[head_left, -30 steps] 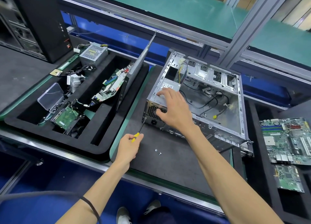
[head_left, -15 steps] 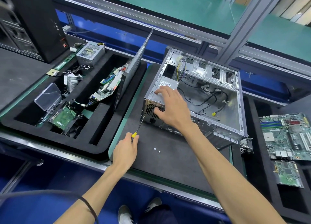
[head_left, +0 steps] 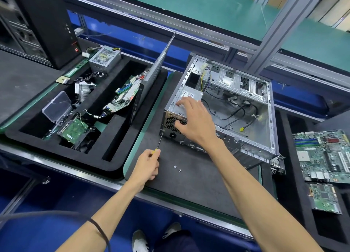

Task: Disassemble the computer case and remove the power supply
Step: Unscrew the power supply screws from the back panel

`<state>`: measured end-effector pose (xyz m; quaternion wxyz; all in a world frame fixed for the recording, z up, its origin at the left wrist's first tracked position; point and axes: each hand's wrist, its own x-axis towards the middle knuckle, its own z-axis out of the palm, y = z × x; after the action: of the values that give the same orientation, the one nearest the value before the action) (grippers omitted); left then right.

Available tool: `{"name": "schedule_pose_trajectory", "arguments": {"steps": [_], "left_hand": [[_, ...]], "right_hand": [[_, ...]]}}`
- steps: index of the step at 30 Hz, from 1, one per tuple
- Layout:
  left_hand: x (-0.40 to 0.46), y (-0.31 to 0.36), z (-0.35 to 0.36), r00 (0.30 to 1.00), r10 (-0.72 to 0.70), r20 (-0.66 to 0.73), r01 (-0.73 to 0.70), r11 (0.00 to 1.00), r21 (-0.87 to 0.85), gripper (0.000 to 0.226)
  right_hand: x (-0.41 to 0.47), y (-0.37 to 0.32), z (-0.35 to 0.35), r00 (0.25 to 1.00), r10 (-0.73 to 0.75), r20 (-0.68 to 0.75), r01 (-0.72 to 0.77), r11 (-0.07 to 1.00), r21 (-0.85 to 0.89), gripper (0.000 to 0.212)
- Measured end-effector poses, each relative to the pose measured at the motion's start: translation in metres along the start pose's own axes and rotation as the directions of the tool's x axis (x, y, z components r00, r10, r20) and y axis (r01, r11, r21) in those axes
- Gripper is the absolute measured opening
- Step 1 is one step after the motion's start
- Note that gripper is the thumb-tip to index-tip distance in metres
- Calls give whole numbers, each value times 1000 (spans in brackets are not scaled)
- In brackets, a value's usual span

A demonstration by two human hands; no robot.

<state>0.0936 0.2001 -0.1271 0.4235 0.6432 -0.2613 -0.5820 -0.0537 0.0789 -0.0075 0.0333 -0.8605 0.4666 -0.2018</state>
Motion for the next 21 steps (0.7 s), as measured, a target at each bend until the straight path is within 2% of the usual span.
{"name": "schedule_pose_trajectory", "arguments": {"steps": [3, 5, 6, 8, 10, 11, 13, 15, 16, 17, 19, 20, 21], "left_hand": [[-1, 2, -3, 978, 144, -150, -87, 940, 330, 29], [-3, 2, -4, 949, 223, -223, -118, 907, 404, 26], [-3, 2, -4, 939, 244, -244, -130, 904, 407, 25], [-4, 5, -7, 939, 241, -246, -143, 923, 358, 25], [-3, 8, -9, 968, 151, -201, -107, 971, 215, 34], [-3, 9, -10, 982, 77, -172, -54, 989, 137, 40], [-1, 10, -12, 993, -45, -108, 50, 998, 43, 48], [1, 11, -12, 993, -97, -64, 97, 995, -2, 50], [2, 12, -12, 993, -105, -53, 105, 994, -5, 50], [2, 13, -11, 993, -103, -50, 103, 995, 6, 47], [0, 14, -8, 996, -66, -60, 70, 996, 63, 36], [-1, 14, -6, 997, -39, -72, 48, 992, 115, 33], [-2, 12, -5, 996, -12, -86, 27, 983, 181, 33]], "right_hand": [[-1, 1, 2, 1000, -10, -3, 10, 1000, 0, 48], [0, 2, 3, 1000, -13, -12, 14, 1000, 11, 46], [-1, 1, 3, 999, -12, -46, 14, 999, 48, 42], [-6, -1, 0, 977, 8, -212, 37, 978, 204, 25], [-19, -7, 3, 931, 42, -363, 91, 935, 341, 7], [-29, -13, 7, 924, 72, -377, 90, 914, 395, 4], [-53, -27, 24, 951, 184, -250, -26, 851, 525, 8], [-72, -37, 46, 952, 305, 36, -263, 749, 608, 14], [-77, -39, 58, 914, 365, 177, -392, 680, 619, 18], [-79, -38, 68, 847, 434, 307, -522, 574, 630, 22], [-71, -34, 82, 631, 535, 562, -745, 216, 631, 22], [-64, -33, 87, 523, 534, 664, -795, 24, 607, 20], [-57, -32, 91, 455, 510, 730, -800, -125, 586, 17]]}}
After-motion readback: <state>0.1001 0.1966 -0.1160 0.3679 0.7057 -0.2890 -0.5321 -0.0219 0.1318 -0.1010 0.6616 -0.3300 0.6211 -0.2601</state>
